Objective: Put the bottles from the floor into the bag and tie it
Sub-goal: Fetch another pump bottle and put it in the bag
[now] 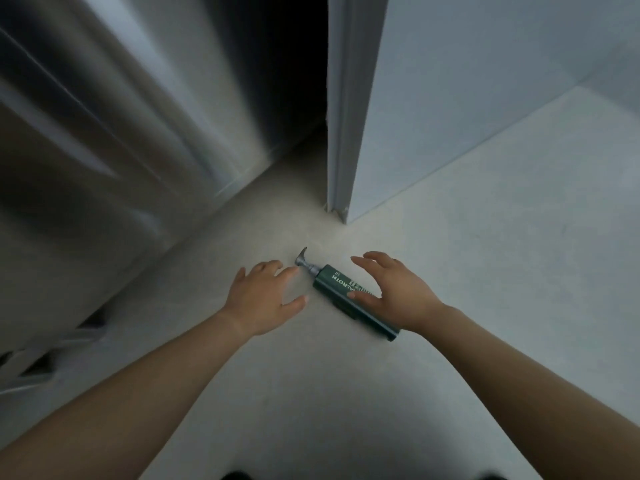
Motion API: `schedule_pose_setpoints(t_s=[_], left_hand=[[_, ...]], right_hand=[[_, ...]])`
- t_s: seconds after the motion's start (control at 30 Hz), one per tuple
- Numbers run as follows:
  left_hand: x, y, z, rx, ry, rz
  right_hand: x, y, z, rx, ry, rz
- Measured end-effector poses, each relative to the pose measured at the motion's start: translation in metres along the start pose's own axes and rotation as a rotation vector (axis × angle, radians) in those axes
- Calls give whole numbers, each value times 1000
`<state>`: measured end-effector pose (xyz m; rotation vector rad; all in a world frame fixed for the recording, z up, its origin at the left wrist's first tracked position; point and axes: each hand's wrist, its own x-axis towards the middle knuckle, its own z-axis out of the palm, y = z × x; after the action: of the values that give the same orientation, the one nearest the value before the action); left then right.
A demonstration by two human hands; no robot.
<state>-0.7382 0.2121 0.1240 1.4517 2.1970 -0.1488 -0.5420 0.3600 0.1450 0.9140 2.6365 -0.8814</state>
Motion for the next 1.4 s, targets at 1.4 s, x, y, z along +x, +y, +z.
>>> schedule_pose_setpoints(t_s=[1.4], left_hand=[[-91, -8, -23, 42, -181, -107]], right_hand=[[-76, -42, -5, 182, 173, 139]])
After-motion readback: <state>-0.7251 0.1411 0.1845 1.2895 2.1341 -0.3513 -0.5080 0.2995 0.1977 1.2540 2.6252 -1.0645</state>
